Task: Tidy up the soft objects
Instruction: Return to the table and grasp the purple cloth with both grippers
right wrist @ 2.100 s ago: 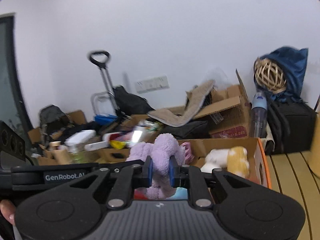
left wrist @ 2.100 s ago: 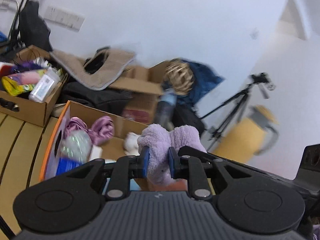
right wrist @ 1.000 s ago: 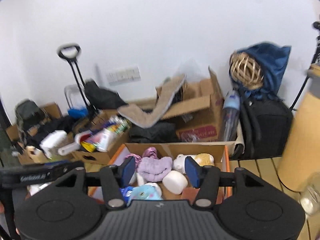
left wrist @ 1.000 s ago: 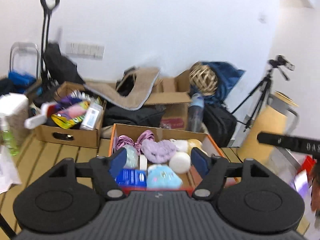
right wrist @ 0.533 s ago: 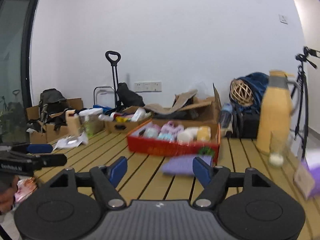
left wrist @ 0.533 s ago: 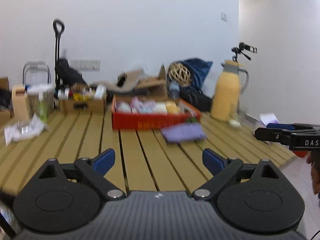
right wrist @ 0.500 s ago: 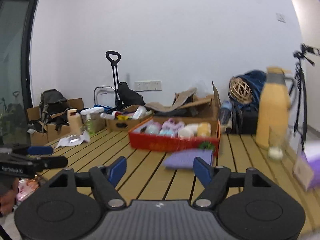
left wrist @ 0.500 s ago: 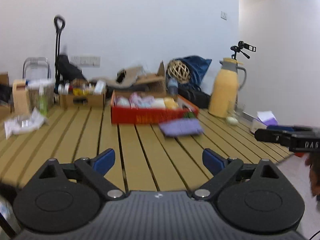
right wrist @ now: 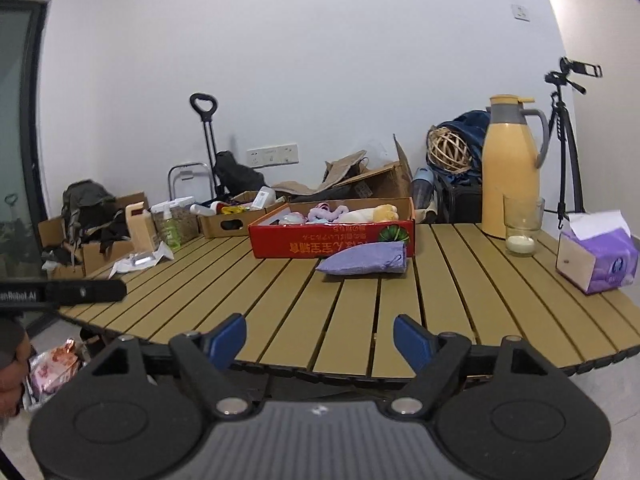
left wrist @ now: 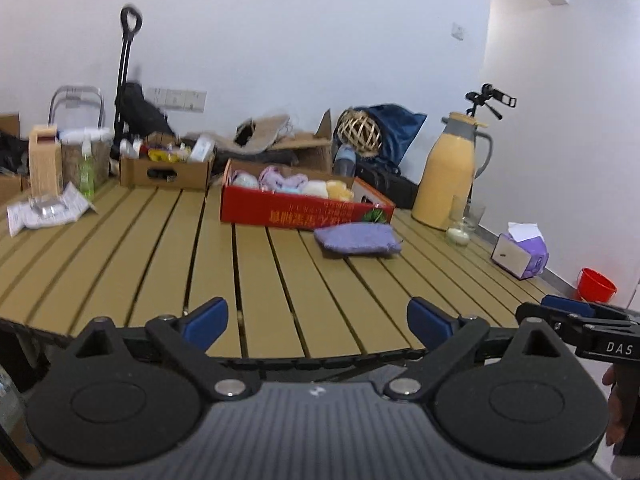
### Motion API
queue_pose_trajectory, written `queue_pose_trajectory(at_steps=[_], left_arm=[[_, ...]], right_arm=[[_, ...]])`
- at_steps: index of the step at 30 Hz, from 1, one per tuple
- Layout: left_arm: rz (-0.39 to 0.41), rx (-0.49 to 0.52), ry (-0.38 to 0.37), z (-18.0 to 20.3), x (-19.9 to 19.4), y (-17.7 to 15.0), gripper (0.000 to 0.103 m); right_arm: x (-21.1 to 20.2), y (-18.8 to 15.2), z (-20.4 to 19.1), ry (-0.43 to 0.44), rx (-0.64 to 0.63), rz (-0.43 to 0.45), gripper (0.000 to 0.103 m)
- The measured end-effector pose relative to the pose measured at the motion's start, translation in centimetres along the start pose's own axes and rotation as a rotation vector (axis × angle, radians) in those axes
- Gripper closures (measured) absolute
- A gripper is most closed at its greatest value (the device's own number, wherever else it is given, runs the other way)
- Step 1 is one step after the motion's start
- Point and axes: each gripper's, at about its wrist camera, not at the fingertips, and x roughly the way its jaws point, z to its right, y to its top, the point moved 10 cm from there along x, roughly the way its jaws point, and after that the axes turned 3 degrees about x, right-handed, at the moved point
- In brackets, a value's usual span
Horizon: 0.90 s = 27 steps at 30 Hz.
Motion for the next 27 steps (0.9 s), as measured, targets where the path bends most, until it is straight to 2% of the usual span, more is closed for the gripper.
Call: queue_pose_trajectory(at_steps=[6,9,11,15,18,20,24,26,27], left_arm=[[-0.051,-0.040,-0.067,0.8,7.4,1.5,0.005],[-0.055,-0.080,-0.093,1.4,12.8,3.7,0.006],[-0.087,-0.097,-0.117,1.7,17.0,4.8,0.008],[-0.185,-0.169,-0.166,1.2,24.7,5.5,0.021],[-0.229,-0.201,-0.172,0.8,28.9,5.4,0.030],[-0.234,-0.209,-0.168,0.7,30.8,5.2,0.032],[-0.270,-0.243,-0.211,0.7,33.0,4.5,0.047],[-0.277,-0.277,-0.223,0.2,33.8,4.3,0.057],[-0.277,-0.300,-0.236,0.1,34.0,4.3,0.066]], right_arm=[[3.4,0.0,3.0,-0.046,0.108,0.000,0.023],[6.9,1.0,4.9,-0.052,0.128,-0.027,0.023],[9.8,1.9,6.0,-0.050,0.140,-0.044,0.023],[16.4,3.9,8.5,-0.056,0.181,-0.082,0.024],[21.3,5.2,10.3,-0.063,0.202,-0.107,0.024],[24.4,5.9,11.4,-0.062,0.227,-0.120,0.024],[29.7,6.2,12.8,-0.059,0.284,-0.146,0.028],[31.9,6.1,13.0,-0.043,0.305,-0.160,0.030],[32.7,5.9,13.0,-0.041,0.313,-0.172,0.034]])
